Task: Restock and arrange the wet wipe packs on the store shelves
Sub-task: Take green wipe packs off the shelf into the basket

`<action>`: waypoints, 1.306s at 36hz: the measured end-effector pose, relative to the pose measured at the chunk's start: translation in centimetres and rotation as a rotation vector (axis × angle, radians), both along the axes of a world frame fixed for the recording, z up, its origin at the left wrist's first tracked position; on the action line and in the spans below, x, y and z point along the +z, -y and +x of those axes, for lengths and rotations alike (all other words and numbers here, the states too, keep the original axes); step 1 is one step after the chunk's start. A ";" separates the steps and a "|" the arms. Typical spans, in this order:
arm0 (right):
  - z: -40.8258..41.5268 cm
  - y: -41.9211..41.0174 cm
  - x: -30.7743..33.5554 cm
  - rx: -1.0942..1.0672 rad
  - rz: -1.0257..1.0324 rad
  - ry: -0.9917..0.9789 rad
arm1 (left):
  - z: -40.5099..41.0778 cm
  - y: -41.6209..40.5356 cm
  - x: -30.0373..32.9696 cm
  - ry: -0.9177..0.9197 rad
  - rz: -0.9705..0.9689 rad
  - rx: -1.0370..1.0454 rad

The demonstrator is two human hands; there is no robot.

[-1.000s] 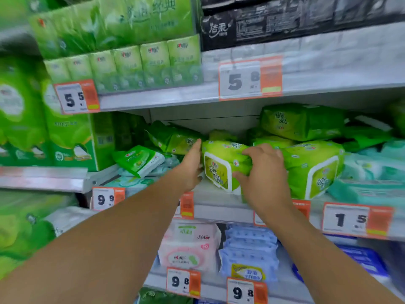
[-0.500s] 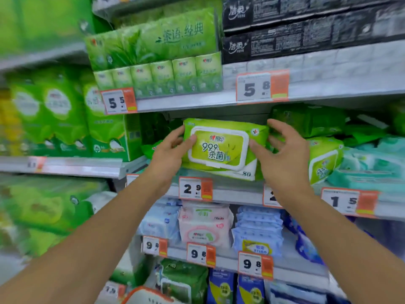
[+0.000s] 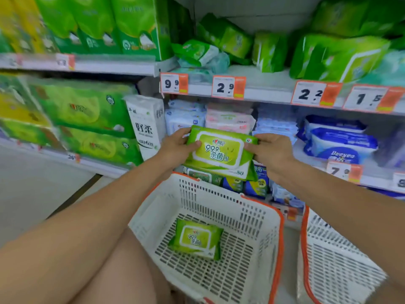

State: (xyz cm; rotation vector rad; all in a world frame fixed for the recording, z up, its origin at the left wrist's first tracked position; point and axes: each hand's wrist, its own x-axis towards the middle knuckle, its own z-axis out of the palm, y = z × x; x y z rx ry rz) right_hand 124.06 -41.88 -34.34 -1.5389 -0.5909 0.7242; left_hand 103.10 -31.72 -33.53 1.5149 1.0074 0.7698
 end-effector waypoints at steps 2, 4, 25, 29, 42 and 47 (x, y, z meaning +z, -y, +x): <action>-0.3 -0.1 -0.6 0.047 -0.082 0.012 | -0.5 -0.3 -0.9 -0.028 -0.039 -0.006; -0.6 0.0 -1.2 0.121 -0.193 0.053 | -0.9 -0.9 -1.8 -0.082 -0.056 -0.037; 11.4 1.1 11.6 -0.480 0.406 0.968 | 15.5 0.6 8.6 0.017 0.262 -0.222; 18.0 2.6 12.9 -0.713 0.275 0.795 | 23.9 0.7 13.9 -0.087 0.464 -0.263; 27.6 0.9 12.9 -0.263 0.156 0.432 | 36.7 -0.7 12.9 -0.117 0.364 -0.087; 28.0 0.3 12.7 -0.220 0.186 0.368 | 36.3 -0.9 14.1 -0.045 0.411 -0.005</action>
